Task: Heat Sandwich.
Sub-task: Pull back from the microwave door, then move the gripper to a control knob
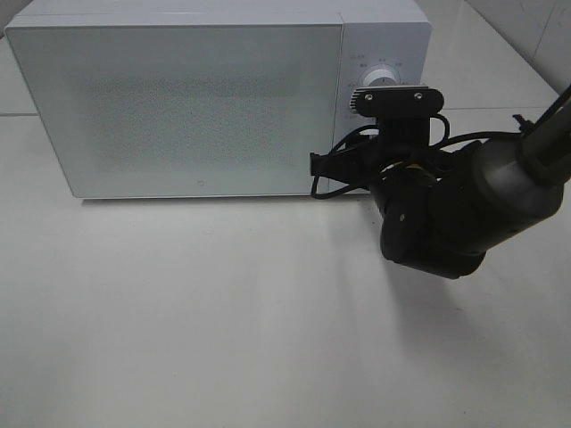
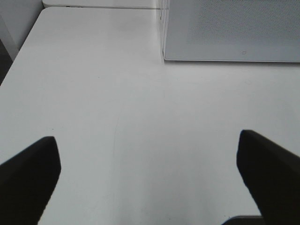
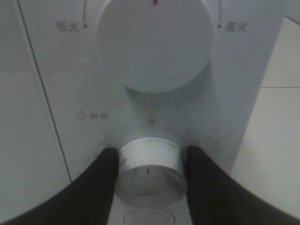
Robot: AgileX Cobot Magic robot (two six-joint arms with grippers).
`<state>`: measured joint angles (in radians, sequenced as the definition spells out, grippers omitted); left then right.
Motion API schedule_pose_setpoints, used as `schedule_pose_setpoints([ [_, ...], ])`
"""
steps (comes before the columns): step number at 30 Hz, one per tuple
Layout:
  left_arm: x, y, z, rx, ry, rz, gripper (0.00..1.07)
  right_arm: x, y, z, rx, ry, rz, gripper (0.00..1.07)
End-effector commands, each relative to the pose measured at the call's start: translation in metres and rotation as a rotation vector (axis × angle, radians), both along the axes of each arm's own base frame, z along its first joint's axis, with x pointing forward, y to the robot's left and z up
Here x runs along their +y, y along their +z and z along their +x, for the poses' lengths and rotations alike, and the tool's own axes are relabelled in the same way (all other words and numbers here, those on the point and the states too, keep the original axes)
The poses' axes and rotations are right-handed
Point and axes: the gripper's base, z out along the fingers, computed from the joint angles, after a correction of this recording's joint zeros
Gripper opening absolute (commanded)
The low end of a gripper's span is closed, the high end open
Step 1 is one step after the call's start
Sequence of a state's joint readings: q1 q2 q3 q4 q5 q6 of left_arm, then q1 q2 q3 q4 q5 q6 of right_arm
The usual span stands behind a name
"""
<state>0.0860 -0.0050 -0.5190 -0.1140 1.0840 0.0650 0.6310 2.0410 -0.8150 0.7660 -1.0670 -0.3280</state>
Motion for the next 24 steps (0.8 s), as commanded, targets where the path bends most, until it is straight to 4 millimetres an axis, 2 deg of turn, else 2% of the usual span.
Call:
schedule_pose_setpoints([
  [1,-0.0003,0.0003,-0.0028,-0.034,0.006,-0.003,0.98,0.0000,0.0025,0.0028,-0.022,-0.005,0.009,0.18],
  [7,-0.0003,0.0003,-0.0028,-0.034,0.006,-0.003,0.98,-0.0009,0.0051,0.0034,-0.051,-0.015,0.011,0.18],
  [13,-0.0003,0.0003,-0.0028,-0.034,0.006,-0.003,0.98,-0.0017,0.0082,0.0040,-0.087,-0.045,0.102,0.18],
  [21,-0.0003,0.0003,-0.0028,-0.034,0.006,-0.003,0.98,-0.0029,0.0117,0.0044,-0.132,-0.100,0.320,0.18],
  [23,-0.0003,0.0003,-0.0028,-0.034,0.006,-0.003,0.98,-0.0029,0.0117,0.0044,-0.133,-0.117,0.402,0.18],
  [24,-0.0003,0.0003,-0.0028,-0.034,0.006,-0.003,0.98,-0.0029,0.0117,0.0044,-0.134,-0.138,0.501,0.18],
])
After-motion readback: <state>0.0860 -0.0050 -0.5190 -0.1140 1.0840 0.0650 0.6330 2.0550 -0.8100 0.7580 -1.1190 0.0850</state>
